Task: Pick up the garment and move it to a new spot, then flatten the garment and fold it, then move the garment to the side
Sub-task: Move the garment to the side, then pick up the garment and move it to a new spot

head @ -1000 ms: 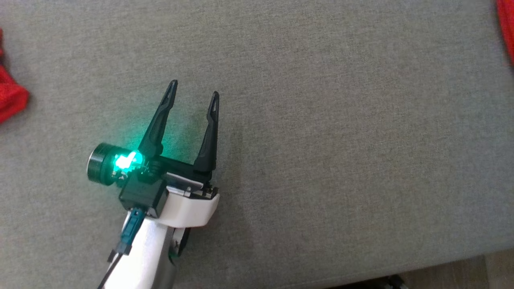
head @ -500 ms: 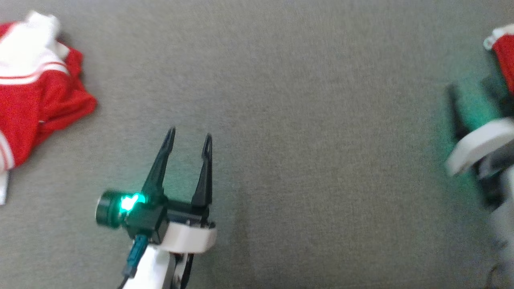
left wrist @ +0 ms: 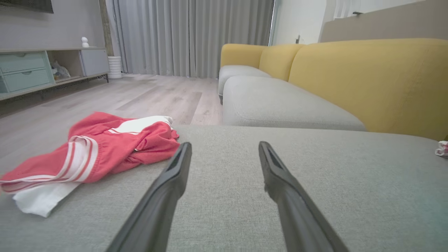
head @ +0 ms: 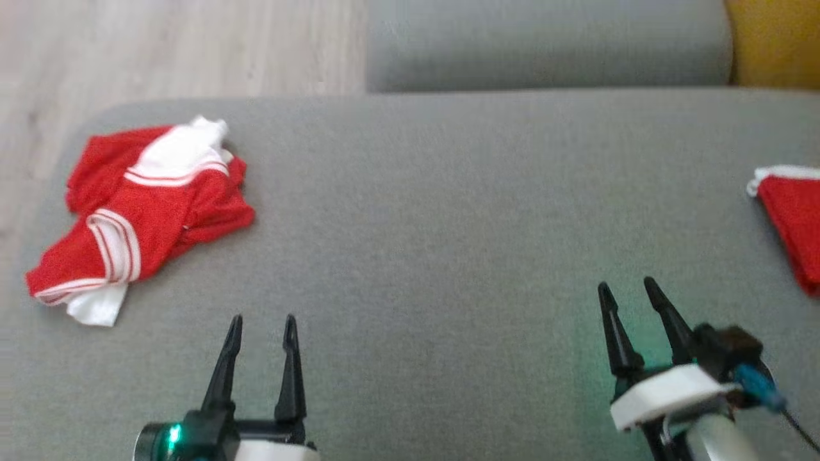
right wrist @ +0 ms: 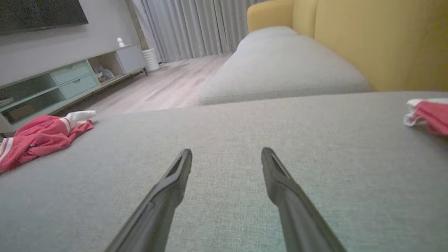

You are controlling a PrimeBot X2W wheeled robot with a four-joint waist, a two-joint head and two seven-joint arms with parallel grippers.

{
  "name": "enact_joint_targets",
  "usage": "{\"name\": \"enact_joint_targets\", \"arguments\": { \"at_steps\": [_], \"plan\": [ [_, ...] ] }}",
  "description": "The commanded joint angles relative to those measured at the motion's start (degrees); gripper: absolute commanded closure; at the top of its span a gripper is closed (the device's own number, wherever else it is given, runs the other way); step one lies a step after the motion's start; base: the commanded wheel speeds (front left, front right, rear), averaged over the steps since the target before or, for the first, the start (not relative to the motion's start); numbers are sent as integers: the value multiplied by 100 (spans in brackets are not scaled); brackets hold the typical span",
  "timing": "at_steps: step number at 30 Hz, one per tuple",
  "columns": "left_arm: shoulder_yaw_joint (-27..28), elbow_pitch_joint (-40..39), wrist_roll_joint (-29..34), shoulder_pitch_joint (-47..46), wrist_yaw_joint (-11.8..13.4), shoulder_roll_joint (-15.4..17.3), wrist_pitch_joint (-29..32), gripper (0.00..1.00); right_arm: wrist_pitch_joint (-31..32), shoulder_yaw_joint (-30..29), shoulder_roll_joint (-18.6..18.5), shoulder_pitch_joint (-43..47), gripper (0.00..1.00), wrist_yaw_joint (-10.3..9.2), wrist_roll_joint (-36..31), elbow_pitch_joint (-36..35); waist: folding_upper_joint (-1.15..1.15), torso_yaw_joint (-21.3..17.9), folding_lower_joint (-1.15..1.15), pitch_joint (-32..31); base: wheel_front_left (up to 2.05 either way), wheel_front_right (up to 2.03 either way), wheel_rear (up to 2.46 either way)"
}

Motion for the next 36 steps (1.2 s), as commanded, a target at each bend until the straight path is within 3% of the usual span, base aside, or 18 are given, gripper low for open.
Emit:
{"name": "enact_joint_targets", "arguments": {
  "at_steps": [1, 10, 30, 36],
  "plan": [
    [232, -258, 56, -99, 28, -10, -29, 0, -76, 27, 26, 61, 0, 37, -129, -343, 0, 146, 2, -297, 0, 0, 0],
    [442, -538, 258, 434, -64, -10, -29, 0, -78, -554, 409, 1157, 0, 37, -686, -1490, 0, 150, 2, -643, 0, 0, 0],
    [458, -563, 380, 447, -239, -10, -29, 0, -78, -605, 507, 1393, 0, 37, -692, -1606, 0, 144, 2, -730, 0, 0, 0],
    [432, -553, 424, 362, -270, -10, -29, 0, -78, -621, 507, 1483, 0, 37, -644, -1598, 0, 522, 2, -737, 0, 0, 0]
  ]
}}
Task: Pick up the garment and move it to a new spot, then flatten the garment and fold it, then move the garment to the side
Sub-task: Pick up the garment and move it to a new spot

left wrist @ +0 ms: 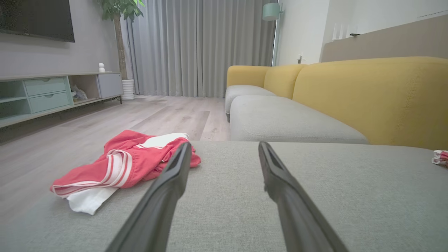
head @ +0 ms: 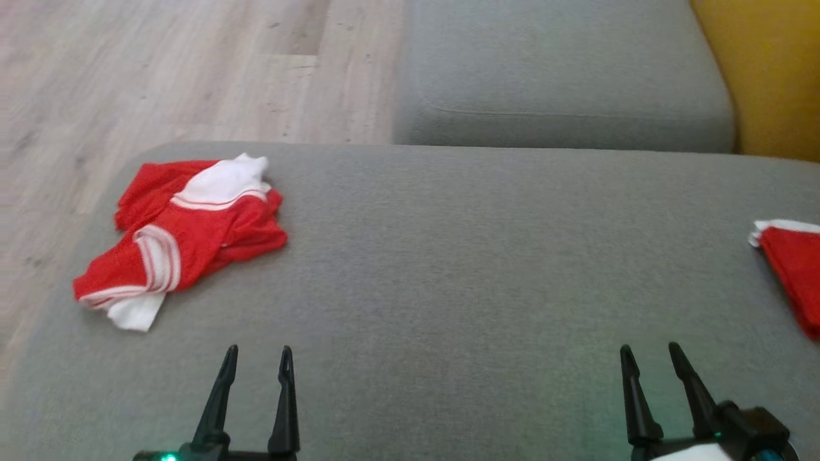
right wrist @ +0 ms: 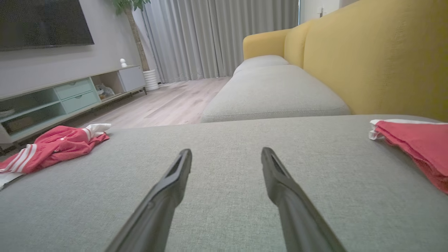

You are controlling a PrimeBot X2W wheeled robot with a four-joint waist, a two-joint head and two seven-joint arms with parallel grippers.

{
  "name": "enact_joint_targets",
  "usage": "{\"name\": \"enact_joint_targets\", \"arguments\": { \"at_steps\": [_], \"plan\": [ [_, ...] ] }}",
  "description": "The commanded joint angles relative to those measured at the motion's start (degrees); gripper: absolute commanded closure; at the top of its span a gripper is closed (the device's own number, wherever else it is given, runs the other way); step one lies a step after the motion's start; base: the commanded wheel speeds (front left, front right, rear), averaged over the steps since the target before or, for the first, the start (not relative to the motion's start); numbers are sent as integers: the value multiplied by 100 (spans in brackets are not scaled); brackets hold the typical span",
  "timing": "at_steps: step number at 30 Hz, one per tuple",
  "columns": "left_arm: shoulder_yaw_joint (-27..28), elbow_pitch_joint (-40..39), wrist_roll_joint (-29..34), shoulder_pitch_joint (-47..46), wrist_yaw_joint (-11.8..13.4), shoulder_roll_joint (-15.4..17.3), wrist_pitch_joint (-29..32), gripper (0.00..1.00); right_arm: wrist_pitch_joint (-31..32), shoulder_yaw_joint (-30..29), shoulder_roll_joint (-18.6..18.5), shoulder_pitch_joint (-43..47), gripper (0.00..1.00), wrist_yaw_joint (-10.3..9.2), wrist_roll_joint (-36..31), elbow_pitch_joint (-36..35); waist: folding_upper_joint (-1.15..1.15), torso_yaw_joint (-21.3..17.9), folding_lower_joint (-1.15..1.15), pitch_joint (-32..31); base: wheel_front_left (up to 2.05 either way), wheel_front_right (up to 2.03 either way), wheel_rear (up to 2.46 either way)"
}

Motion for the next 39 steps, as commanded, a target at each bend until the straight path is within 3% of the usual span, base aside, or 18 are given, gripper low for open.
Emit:
{"name": "enact_joint_targets", "arguments": {
  "at_steps": [1, 2, 8, 13, 20, 26, 30, 33, 35, 39],
  "plan": [
    [166, -197, 41, -332, -2, -20, -30, 0, -63, 122, -34, -157, 0, 37, 41, -194, 0, 279, 0, 10, 0, 0, 0],
    [166, -197, 41, -332, -2, -20, -30, 0, -63, 122, -34, -157, 0, 37, 41, -194, 0, 279, 0, 10, 0, 0, 0],
    [267, -307, 94, -362, 93, -20, -30, 0, -63, 207, -34, -176, 0, 37, 47, -214, 0, 1382, 0, 76, 0, 0, 0],
    [434, -414, 86, -277, 199, -20, -30, 0, -63, 230, -34, -262, 0, 37, 12, -215, 0, 1921, 0, 180, 0, 0, 0],
    [657, -748, -20, -173, 519, -20, -30, 0, -63, 443, -94, -647, 0, 37, -109, -75, 0, 2214, 0, 584, 0, 0, 0],
    [649, -822, 9, -675, 522, -20, -30, 0, -63, 450, -382, -758, 0, 37, -229, -111, 0, 2331, 0, 1166, 0, 0, 0],
    [757, -816, -82, -1655, 414, -20, -30, 0, -63, 339, -759, -814, 0, 37, -377, -291, 0, 2318, 0, 1798, 0, 0, 0],
    [884, -480, -150, -2470, 139, -20, -30, 0, -63, 308, -1121, -885, 0, 37, -420, -390, 0, 2200, 0, 2216, 0, 0, 0],
    [915, 92, -216, -3025, -124, 13, -30, 0, -63, 285, -1358, -939, 0, 37, -439, -467, 0, 2105, 0, 2476, 0, 0, 0],
    [949, 1780, -335, -4297, -408, 192, 119, 0, -63, 246, -1781, -1126, 0, 37, -466, -636, 0, 1857, 0, 2940, 0, 0, 0]
  ]
}}
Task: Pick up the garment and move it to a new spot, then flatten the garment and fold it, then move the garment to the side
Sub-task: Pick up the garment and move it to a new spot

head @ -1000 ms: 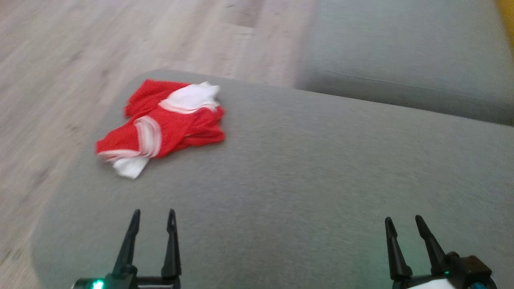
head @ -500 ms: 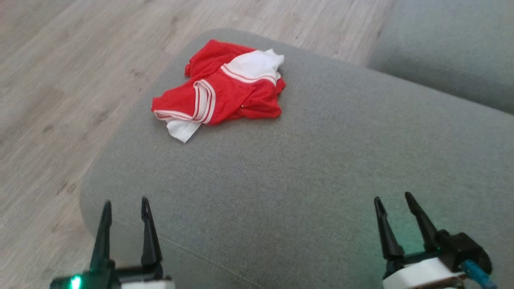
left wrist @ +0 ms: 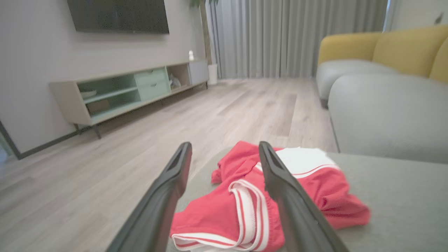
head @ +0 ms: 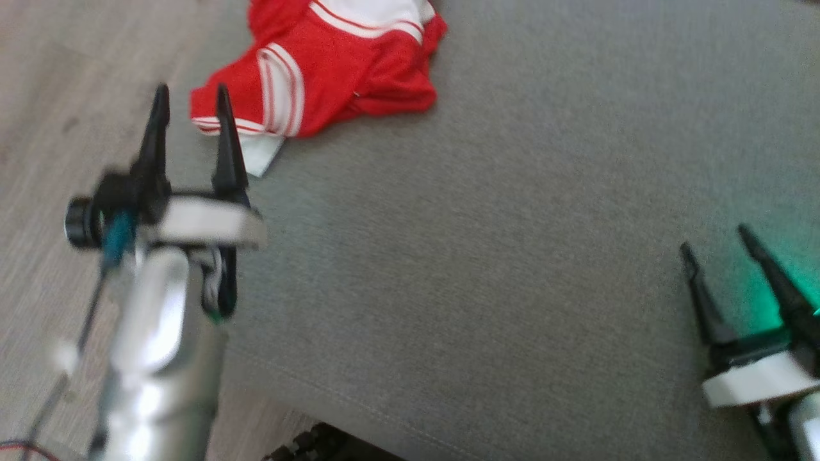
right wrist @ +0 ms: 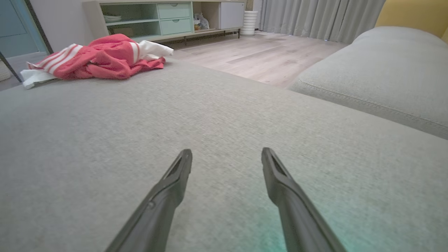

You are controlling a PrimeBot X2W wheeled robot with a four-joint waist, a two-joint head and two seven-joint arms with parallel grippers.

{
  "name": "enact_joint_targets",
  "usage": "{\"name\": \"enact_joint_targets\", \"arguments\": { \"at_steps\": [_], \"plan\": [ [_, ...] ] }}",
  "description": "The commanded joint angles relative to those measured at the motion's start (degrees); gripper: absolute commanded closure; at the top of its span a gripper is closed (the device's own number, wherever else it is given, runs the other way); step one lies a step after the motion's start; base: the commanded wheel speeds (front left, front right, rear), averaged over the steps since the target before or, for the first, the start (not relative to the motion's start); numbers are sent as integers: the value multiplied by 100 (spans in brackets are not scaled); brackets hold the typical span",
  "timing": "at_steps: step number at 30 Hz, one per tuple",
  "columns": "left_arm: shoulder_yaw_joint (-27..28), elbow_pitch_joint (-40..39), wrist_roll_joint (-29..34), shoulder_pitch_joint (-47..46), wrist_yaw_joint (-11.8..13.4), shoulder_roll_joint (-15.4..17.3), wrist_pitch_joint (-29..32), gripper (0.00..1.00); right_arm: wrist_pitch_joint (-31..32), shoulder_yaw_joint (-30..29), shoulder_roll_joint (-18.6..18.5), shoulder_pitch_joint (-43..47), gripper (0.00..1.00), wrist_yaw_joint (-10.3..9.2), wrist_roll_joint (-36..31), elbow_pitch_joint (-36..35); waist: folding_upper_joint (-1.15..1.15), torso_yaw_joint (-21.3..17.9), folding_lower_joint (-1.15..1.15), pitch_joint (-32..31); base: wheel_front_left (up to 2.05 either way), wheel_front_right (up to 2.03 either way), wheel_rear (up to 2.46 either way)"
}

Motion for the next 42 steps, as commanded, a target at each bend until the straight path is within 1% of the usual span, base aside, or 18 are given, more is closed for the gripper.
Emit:
{"name": "enact_joint_targets", "arguments": {
  "at_steps": [1, 2, 5, 10, 12, 13, 14, 15, 16, 17, 20, 22, 26, 28, 30, 35, 38, 42],
  "plan": [
    [298, 693, -96, -910, -30, 295, 351, 0, -62, 33, -281, -224, 0, 37, -27, -298, 0, -406, -3, 631, 0, 0, 0],
    [331, 1069, -126, -1188, -19, 335, 491, 0, -62, 4, -333, -271, 0, 37, -24, -347, 0, -466, -3, 714, 0, 0, 0],
    [429, 2019, -268, -1851, -114, 464, 713, 0, -62, 20, -440, -401, 0, 37, -16, -455, 0, -698, -3, 945, 0, 0, 0],
    [520, 3406, -514, -2447, -330, 608, 1112, 0, -62, -4, -450, -527, 0, 37, 20, -519, 0, -978, -3, 1231, 0, 0, 0],
    [518, 3877, -532, -2553, -313, 681, 1330, 0, -62, 4, -441, -569, 0, 37, 25, -538, 0, -1058, -3, 1295, 0, 0, 0],
    [518, 3877, -532, -2553, -313, 681, 1330, 0, -62, 4, -441, -569, 0, 37, 25, -538, 0, -1058, -3, 1295, 0, 0, 0],
    [450, 4215, -432, -2627, -207, 830, 1391, 0, -62, 7, -412, -615, 0, 37, 28, -545, 0, -1123, -3, 1334, 0, 0, 0],
    [450, 4215, -432, -2627, -207, 830, 1391, 0, -62, 7, -412, -615, 0, 37, 28, -545, 0, -1123, -3, 1334, 0, 0, 0],
    [437, 4298, -403, -2667, -155, 886, 1280, 56, -62, -2, -390, -640, 0, 37, 24, -550, 0, -1148, -3, 1343, 0, 0, 0],
    [436, 4353, -398, -2701, -143, 921, 1130, 100, -62, -29, -352, -662, 0, 37, 19, -548, 0, -1168, -3, 1337, 0, 0, 0],
    [391, 4377, -333, -2795, -122, 1037, 487, 100, -62, -73, -227, -683, 0, 37, 14, -496, 0, -1194, -3, 1207, 0, 0, 0],
    [305, 4328, -220, -2854, -90, 1151, 140, 100, -62, -42, -118, -682, 0, 37, 18, -429, 0, -1232, -3, 1012, 0, 0, 0],
    [178, 3982, 0, -3008, 64, 1418, -81, 100, -62, 79, 149, -694, 0, 37, 56, -289, 0, -1377, -3, 481, 0, 0, 0],
    [123, 3684, 85, -3102, 72, 1533, -101, 100, -62, 132, 306, -691, 0, 37, 83, -208, 0, -1484, -3, 200, 0, 0, 0],
    [24, 3258, 202, -3190, 29, 1634, -106, 100, -62, 172, 471, -689, 0, 37, 108, -132, 0, -1616, -3, -85, 0, 0, 0],
    [-243, 2310, 367, -3368, -234, 1766, -95, 100, -62, 268, 913, -647, 0, 37, 163, -4, 0, -2097, -3, -737, 0, 0, 0],
    [-379, 1762, 339, -3462, -409, 1784, 137, 100, -62, 350, 1105, -597, 0, 37, 187, 42, 0, -2465, -3, -1046, 0, 0, 0],
    [-594, 918, 291, -3506, -528, 1747, 603, 100, -62, 333, 1259, -572, 0, 37, 209, 43, 0, -2951, -3, -1291, 0, 0, 0]
  ]
}}
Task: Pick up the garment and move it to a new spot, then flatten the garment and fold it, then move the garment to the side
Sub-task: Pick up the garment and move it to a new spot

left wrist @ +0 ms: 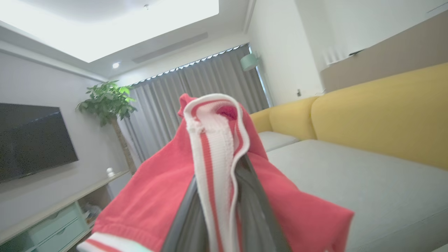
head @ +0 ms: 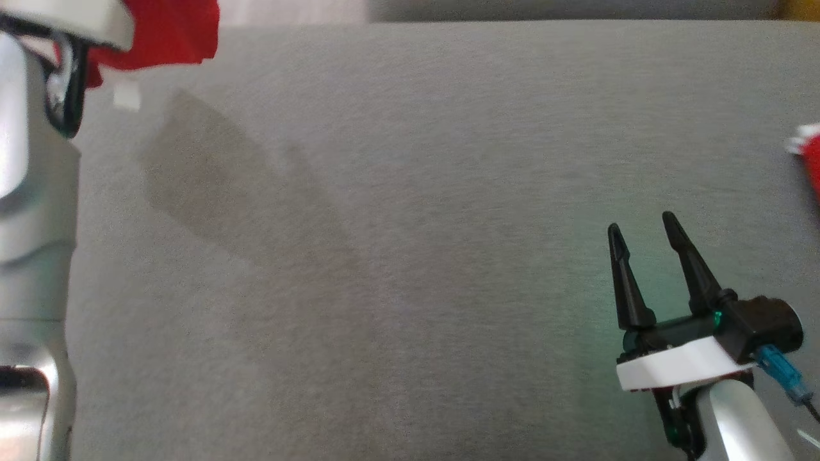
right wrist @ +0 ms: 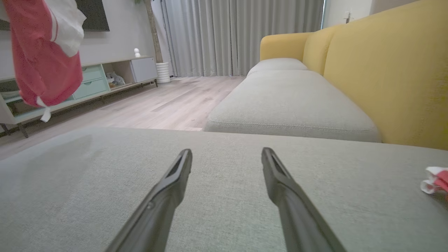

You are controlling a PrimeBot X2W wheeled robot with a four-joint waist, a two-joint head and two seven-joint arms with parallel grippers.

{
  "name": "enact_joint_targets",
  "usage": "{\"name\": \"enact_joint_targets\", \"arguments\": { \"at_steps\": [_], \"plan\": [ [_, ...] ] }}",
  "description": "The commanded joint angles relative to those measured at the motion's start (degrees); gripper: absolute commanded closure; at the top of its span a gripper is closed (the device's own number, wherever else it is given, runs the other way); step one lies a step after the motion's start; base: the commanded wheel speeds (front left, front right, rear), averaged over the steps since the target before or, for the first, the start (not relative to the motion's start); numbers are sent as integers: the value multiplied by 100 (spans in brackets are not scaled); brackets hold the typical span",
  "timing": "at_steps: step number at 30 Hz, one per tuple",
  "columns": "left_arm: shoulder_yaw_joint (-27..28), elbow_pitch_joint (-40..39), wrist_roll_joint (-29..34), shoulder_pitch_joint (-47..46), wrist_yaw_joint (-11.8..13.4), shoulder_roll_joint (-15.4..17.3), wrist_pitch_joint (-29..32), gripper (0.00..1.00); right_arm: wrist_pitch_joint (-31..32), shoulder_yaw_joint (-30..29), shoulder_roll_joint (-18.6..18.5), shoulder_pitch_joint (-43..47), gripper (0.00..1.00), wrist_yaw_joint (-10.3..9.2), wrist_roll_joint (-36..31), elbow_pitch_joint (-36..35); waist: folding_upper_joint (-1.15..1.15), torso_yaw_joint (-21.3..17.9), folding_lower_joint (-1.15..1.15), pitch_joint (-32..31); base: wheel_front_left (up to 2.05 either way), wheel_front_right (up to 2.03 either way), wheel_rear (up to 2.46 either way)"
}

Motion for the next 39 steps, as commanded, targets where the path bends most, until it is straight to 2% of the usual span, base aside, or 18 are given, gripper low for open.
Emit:
{"name": "enact_joint_targets", "arguments": {
  "at_steps": [1, 7, 13, 17, 20, 22, 25, 26, 27, 30, 34, 39],
  "plan": [
    [44, -513, -46, -341, -39, 225, 171, 100, -14, 88, 38, -5, 0, 36, 57, -168, 0, -668, 2, -477, 0, 0, 0],
    [-190, -1572, -370, -303, -108, -14, 822, 100, -14, 25, 153, 6, 0, 36, 46, -208, 0, -1158, 2, -436, 0, 0, 0],
    [-551, -2089, -695, 291, -142, -229, 1131, 100, -14, 62, 229, -113, 0, 36, 50, -218, 0, -1460, 2, -163, 0, 0, 0],
    [-912, -2237, -712, 911, -152, -354, 922, 100, -14, 38, 267, -176, 0, 36, 69, -228, 0, -1487, 2, 15, 0, 0, 0],
    [-1389, -2100, -702, 1661, -159, -591, 495, 100, -14, -9, 297, -237, 0, 36, 80, -241, 0, -1441, 2, 190, 0, 0, 0],
    [-1799, -1780, -866, 2146, -170, -795, 122, 100, -14, 14, 310, -274, 0, 36, 78, -216, 0, -1399, 2, 270, 0, 0, 0],
    [-2350, -972, -809, 2624, -175, -911, -371, 98, -14, 85, 318, -314, 0, 36, 56, -129, 0, -1332, 2, 306, 0, 0, 0],
    [-2470, -711, -790, 2731, -176, -974, -479, 63, -14, 97, 317, -319, 0, 36, 43, -101, 0, -1295, 2, 299, 0, 0, 0],
    [-2583, -486, -745, 2817, -176, -1028, -554, 2, -14, 105, 308, -316, 0, 36, 29, -77, 0, -1249, 2, 276, 0, 0, 0],
    [-2524, -260, -841, 3117, -93, -1245, -652, 0, -14, 31, 273, -244, 0, 36, 15, -34, 0, -1045, 2, 138, 0, 0, 0],
    [-2219, -1094, -692, 3766, 227, -1345, -659, 0, -14, -172, 244, -62, 0, 36, -5, 7, 0, -690, 2, -139, 0, 0, 0],
    [-1489, -2093, -547, 4923, 766, -1354, -661, 0, -14, -390, 275, 235, 0, 36, 14, 72, 0, -318, 2, -567, 0, 0, 0]
  ]
}}
